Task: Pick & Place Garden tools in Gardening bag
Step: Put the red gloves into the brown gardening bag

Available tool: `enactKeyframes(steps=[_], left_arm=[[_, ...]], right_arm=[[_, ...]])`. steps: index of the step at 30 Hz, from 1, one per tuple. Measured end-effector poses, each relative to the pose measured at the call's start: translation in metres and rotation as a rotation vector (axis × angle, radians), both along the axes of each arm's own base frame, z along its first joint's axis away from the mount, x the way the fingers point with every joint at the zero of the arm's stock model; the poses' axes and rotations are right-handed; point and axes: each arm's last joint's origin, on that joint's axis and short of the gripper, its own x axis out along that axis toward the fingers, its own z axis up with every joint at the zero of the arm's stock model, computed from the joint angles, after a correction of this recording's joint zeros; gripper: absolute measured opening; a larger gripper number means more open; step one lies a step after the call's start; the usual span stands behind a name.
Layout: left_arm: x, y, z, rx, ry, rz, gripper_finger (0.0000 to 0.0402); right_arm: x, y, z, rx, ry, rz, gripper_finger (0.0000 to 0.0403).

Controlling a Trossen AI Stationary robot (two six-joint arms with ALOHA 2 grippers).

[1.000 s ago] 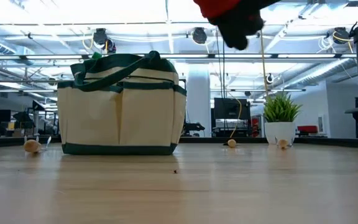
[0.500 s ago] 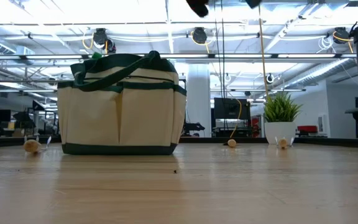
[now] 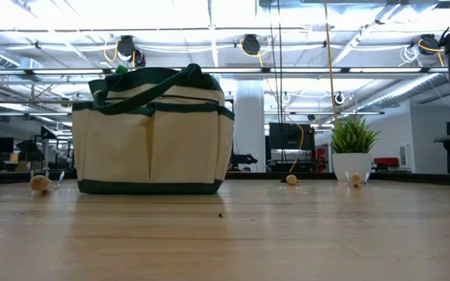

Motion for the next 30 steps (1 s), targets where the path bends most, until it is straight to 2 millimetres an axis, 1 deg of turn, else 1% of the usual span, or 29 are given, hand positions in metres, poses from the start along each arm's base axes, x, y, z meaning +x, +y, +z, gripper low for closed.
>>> enactKeyframes(steps=[5, 8, 12, 15, 18, 22, 27, 30], left_arm=[[0.0, 0.001, -0.001, 0.027, 0.009, 0.018, 0.028], [0.0, 0.004, -0.004, 0.042, 0.056, 0.108, 0.028], [0.002, 0.018, -0.011, -0.008, 0.165, 0.313, 0.028], [0.007, 0.032, -0.015, -0.075, 0.214, 0.357, 0.028], [0.011, 0.045, -0.016, -0.117, 0.233, 0.344, 0.028], [0.015, 0.057, -0.016, -0.163, 0.247, 0.29, 0.028], [0.019, 0.066, -0.027, -0.225, 0.347, 0.242, 0.028], [0.022, 0.069, -0.03, -0.253, 0.368, 0.232, 0.028]], right_arm=[[-0.003, 0.005, 0.0, -0.028, 0.017, -0.03, 0.0009], [-0.005, 0.009, 0.0, -0.068, 0.045, -0.048, 0.0009], [-0.006, 0.011, 0.0, -0.1, 0.067, -0.039, 0.0009], [-0.006, 0.011, 0.0, -0.128, 0.086, -0.044, 0.0009], [-0.007, 0.011, 0.0, -0.153, 0.106, -0.061, 0.0009], [-0.007, 0.011, 0.0, -0.16, 0.11, -0.061, 0.0009], [-0.007, 0.011, 0.0, -0.172, 0.119, -0.06, 0.001], [-0.007, 0.011, 0.0, -0.171, 0.118, -0.06, 0.0012]])
